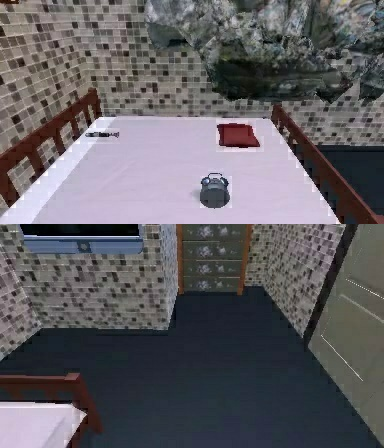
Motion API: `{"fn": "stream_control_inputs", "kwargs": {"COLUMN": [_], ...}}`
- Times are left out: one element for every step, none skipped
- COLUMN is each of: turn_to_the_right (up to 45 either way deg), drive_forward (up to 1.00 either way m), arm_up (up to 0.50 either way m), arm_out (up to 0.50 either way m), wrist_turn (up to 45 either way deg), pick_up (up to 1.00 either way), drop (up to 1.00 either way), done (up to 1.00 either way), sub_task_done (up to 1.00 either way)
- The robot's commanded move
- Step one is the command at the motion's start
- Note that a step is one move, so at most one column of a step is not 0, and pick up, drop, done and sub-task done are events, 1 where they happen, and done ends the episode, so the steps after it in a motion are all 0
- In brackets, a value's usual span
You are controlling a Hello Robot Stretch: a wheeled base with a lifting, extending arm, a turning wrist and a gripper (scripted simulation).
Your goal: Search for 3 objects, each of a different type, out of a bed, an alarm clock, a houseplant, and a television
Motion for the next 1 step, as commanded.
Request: {"fn": "stream_control_inputs", "kwargs": {"turn_to_the_right": [0.0], "drive_forward": [0.0], "arm_up": [0.0], "arm_out": [0.0], "wrist_turn": [0.0], "pick_up": [0.0], "drop": [0.0], "done": [1.0], "sub_task_done": [0.0]}}
